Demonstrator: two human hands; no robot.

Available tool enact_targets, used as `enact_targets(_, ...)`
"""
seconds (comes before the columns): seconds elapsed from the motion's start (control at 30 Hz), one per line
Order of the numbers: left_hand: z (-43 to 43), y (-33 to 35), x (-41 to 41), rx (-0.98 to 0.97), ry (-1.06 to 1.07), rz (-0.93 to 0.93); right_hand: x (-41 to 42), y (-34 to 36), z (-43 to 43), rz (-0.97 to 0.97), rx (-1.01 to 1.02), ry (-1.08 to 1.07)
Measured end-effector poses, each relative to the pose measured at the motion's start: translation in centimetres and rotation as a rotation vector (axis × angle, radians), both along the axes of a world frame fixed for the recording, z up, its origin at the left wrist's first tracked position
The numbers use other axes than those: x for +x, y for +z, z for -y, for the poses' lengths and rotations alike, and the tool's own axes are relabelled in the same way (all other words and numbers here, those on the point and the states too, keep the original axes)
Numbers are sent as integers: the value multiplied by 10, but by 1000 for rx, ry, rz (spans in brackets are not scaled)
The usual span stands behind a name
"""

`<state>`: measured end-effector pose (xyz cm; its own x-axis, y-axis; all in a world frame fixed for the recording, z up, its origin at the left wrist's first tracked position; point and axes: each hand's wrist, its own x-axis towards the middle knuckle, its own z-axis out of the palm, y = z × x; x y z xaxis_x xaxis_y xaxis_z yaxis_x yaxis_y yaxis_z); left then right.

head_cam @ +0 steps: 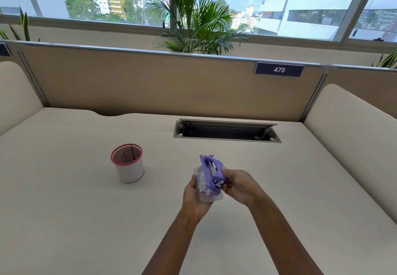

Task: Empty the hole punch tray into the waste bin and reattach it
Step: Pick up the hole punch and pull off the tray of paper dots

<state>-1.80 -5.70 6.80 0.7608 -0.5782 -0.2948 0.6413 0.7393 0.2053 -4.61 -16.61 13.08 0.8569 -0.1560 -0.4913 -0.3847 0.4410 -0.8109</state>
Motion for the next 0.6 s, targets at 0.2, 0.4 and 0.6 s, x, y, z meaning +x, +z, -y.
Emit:
enact_targets(0.2, 0, 4, -1, -91, -80, 68, -3, -1, 6, -74, 473, -113)
enact_targets(0.4, 1, 4, -2, -106, -32, 26, -9, -8, 14, -82, 594, -138)
enact_targets(0.6, 0, 7, -1, -29, -36, 25, -3, -14, 20, -59, 461, -154)
